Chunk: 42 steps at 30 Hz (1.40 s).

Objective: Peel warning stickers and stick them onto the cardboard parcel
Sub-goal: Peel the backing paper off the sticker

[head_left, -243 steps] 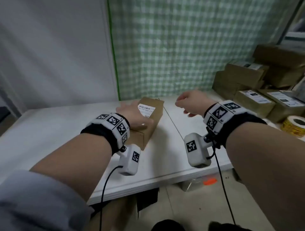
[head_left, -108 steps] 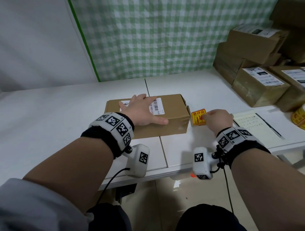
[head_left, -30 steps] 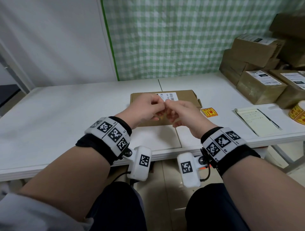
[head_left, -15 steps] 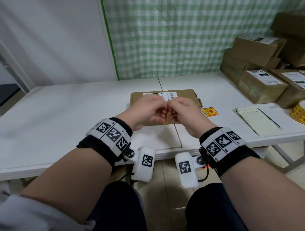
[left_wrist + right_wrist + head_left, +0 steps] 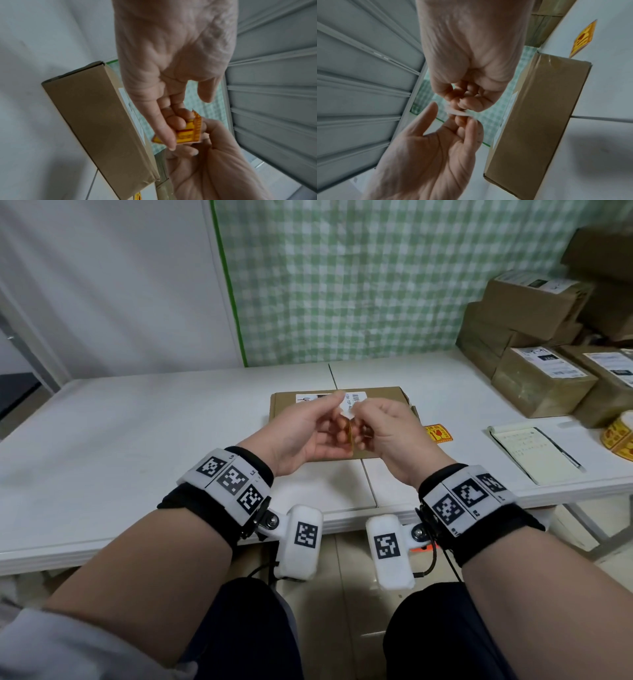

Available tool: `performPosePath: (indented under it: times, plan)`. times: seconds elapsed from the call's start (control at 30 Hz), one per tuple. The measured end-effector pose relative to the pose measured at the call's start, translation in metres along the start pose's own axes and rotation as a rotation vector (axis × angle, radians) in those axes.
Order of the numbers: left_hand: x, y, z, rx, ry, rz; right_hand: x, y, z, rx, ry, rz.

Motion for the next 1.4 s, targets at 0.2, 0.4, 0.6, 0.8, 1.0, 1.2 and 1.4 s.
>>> performPosePath:
  times: [0.2, 0.4, 0.6, 0.8, 1.0, 1.2, 1.4]
  plan:
    - [-0.0005, -0.0009, 0.0014, -0.004, 0.005, 0.092, 0.0016, 0.0017, -0.0021, -0.011, 0.053, -0.031]
    - [-0.0004, 0.0002, 0.0019, -0.008, 0.019, 0.159, 0.0013, 0.0032, -0.0027, -0.066, 0.032, -0.169]
    - [0.0005, 0.002, 0.0026, -0.081, 0.053, 0.079, 0.0027, 0.001, -0.0003, -0.118, 0.057, 0.055]
    - [0.0048, 0.0057, -0.0003, -0.192, 0.142, -0.078, -0.0027, 0.0, -0.0014, -0.11, 0.044, 0.233]
    - [0.0048, 0.0034, 0.0026, -0.187, 0.169, -0.223, -0.0033, -0.0011, -0.0012, -0.031, 0.052, 0.518]
    - [0.0051, 0.0045, 0.0008, -0.207, 0.185, -0.298, -0.0007, -0.0015, -0.0013, -0.006, 0.045, 0.678]
    - [0.0044, -0.0018, 0.0023, -0.069, 0.163, -0.225, -0.0067, -0.0057, -0.0064, 0.01, 0.066, 0.206]
Point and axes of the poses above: each hand's wrist, its own z-axis towards the middle knuckle, its own y-axis out of the palm, x = y × z, the point moved 3 cm from there along z, towards the middle knuckle, and after that the axes turned 7 degrees about -x, right-handed, at the moved point
